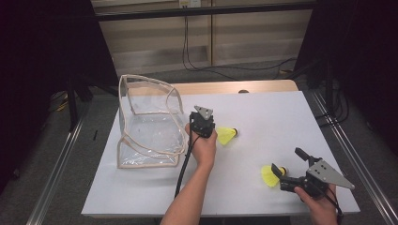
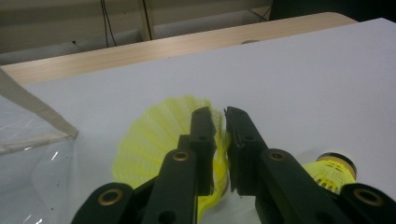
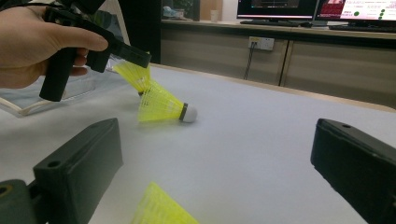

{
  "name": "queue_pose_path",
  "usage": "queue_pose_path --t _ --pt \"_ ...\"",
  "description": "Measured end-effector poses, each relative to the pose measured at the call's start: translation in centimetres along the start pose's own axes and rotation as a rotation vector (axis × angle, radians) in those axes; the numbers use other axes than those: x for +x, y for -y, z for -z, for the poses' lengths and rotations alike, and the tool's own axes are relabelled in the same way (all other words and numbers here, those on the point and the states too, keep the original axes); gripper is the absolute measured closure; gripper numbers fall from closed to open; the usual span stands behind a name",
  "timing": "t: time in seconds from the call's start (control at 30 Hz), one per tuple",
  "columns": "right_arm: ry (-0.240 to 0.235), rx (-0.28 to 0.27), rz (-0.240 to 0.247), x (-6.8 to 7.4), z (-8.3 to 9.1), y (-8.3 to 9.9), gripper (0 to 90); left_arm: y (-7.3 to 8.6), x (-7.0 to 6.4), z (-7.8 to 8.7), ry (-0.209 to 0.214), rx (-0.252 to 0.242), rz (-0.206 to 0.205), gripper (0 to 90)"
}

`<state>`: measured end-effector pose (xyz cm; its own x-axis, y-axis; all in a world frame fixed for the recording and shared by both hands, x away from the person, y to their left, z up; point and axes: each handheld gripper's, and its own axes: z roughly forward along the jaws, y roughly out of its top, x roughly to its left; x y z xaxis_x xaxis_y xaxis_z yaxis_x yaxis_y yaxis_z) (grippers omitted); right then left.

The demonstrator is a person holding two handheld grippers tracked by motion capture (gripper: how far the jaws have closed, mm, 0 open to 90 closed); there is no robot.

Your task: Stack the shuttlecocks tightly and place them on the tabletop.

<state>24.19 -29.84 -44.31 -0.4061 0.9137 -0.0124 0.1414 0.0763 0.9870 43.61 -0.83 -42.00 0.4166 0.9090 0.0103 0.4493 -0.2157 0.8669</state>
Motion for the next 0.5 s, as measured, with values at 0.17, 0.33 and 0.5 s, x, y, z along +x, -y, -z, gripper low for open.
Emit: queue_pose_path --t 0.17,0.33,0.5 --pt "0.0 0.0 -0.003 0.0 0.0 0.0 1.7 -0.6 -0.4 -0.2 0.031 -0.004 -0.013 77.0" --pt "-0.001 0.0 -0.004 0.0 0.0 0.0 1.8 -1.1 -0.7 -0.7 0.059 0.013 -0.012 75.2" --pt "-0.001 0.0 -0.004 0.0 0.0 0.0 1.8 -1.3 -0.8 -1.0 0.076 0.022 -0.008 75.0"
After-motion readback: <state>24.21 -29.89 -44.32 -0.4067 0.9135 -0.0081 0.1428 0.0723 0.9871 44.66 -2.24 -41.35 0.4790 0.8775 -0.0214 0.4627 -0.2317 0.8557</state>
